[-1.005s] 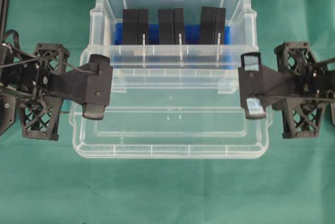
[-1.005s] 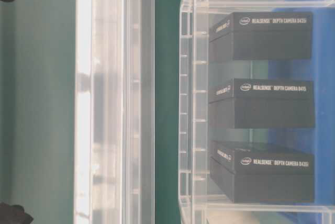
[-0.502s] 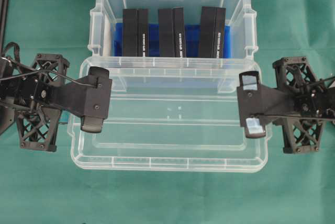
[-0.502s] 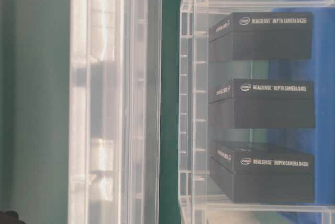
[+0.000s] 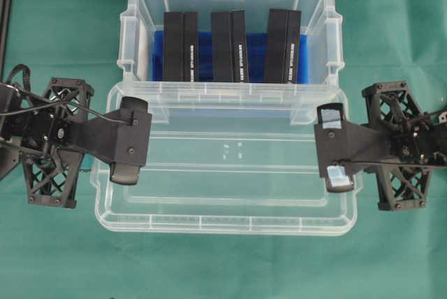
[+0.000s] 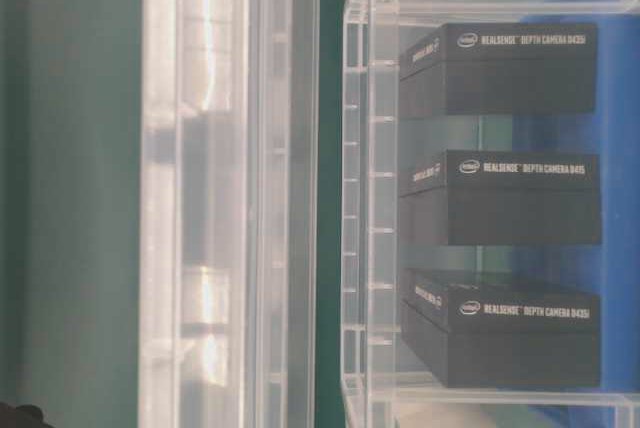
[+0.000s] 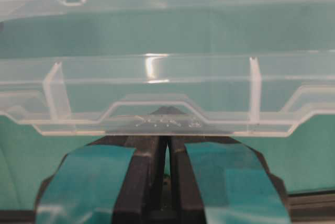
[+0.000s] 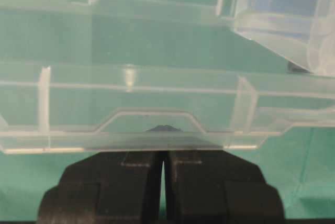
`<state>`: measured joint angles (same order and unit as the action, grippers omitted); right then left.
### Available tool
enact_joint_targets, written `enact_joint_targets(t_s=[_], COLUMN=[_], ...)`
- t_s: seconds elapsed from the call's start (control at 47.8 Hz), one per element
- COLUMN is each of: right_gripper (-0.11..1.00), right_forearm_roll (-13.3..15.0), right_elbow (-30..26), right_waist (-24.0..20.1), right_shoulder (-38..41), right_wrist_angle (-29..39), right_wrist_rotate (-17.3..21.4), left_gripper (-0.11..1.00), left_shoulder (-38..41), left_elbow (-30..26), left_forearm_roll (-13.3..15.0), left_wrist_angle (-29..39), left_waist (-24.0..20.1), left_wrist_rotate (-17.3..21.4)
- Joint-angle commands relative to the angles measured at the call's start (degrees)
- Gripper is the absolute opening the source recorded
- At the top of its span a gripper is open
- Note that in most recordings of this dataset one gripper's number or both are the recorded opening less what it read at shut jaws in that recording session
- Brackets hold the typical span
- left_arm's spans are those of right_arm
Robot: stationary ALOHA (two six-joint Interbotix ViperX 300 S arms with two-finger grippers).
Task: Clamp the lid of the box with both arms, then lift and open it.
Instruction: 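Carry the lid toward the front, away from the box, then lower the lid onto the cloth in front of the box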
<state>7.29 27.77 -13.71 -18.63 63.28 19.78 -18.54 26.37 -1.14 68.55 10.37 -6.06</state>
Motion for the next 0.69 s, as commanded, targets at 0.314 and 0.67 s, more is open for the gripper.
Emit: enact_joint_targets(t_s=[0.314, 0.67], right_gripper=[0.0, 0.0], right_forearm_roll=[1.2, 1.2], right_elbow=[-6.0, -5.6], right_waist=[-0.5, -1.2], right_shoulder=[1.2, 3.5], right_wrist_angle=[-2.3, -3.1], right_wrist_rotate=[0.1, 0.7], left_gripper=[0.01, 0.01], left_shoulder=[0.4, 0.4], left_elbow=[-1.2, 1.4], left_forearm_roll=[-0.4, -0.4], left_wrist_angle=[-4.5, -7.5], left_waist=[0.7, 1.1], left_wrist_rotate=[-1.1, -1.9])
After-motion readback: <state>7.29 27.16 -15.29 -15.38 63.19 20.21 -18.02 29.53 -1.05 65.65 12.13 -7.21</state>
